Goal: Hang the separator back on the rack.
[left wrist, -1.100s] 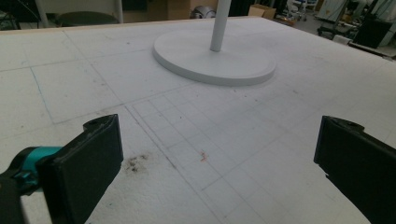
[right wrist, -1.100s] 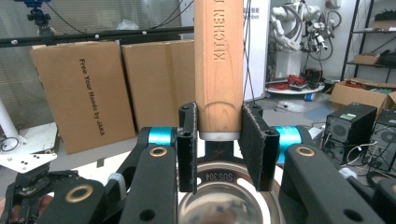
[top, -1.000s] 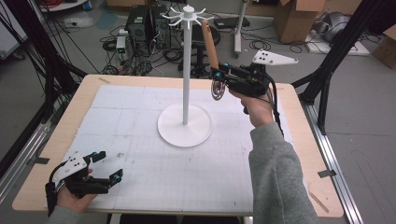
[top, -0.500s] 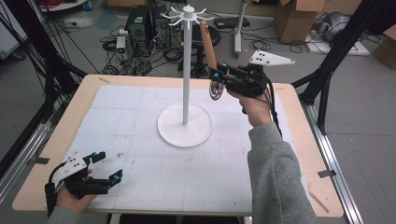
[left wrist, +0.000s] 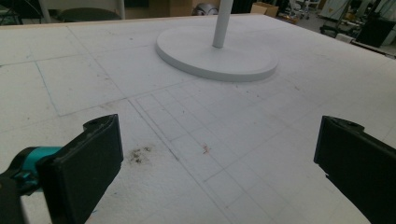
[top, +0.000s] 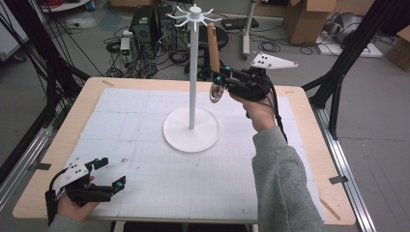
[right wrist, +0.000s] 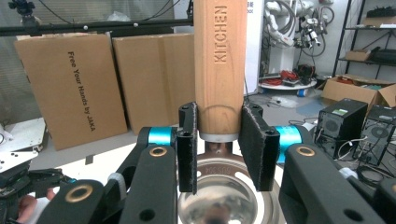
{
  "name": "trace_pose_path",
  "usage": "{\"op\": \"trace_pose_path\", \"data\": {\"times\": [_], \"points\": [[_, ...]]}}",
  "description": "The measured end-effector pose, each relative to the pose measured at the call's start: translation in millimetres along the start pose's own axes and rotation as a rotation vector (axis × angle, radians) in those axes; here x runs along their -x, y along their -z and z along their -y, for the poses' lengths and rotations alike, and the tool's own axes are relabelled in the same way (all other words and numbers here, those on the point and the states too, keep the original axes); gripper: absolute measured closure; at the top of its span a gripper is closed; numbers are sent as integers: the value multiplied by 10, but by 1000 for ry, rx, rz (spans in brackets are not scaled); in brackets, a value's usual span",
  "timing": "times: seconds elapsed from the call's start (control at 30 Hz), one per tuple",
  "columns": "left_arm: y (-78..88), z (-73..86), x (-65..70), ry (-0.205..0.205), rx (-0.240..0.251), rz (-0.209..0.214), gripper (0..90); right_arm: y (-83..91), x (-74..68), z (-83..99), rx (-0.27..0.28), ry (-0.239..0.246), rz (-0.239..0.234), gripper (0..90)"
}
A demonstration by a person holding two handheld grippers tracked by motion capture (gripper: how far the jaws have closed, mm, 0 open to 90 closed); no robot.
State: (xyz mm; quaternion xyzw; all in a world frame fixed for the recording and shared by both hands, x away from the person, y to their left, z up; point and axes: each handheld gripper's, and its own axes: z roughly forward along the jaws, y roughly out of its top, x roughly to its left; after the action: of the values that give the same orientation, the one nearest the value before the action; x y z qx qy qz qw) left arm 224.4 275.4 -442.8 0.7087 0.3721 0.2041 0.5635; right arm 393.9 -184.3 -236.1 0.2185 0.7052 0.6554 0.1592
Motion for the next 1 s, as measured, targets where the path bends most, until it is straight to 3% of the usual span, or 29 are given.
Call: {"op": "trace_pose_path", "data": {"times": [0.4,0.5,0.9,1.0], "points": [[38,9,-8,3,0,-5,18,-72,-20,20,8,17,45,670],[32,10,-10,6,0,-6,18,-79,-39,26,28,11,42,588],[-29,-10,-2,0,-2,9,18,-61,-121,88,22,46,31,369],[-50,-19,4,-5,-3,13,18,-58,-116,144,-11,58,34,305]]}}
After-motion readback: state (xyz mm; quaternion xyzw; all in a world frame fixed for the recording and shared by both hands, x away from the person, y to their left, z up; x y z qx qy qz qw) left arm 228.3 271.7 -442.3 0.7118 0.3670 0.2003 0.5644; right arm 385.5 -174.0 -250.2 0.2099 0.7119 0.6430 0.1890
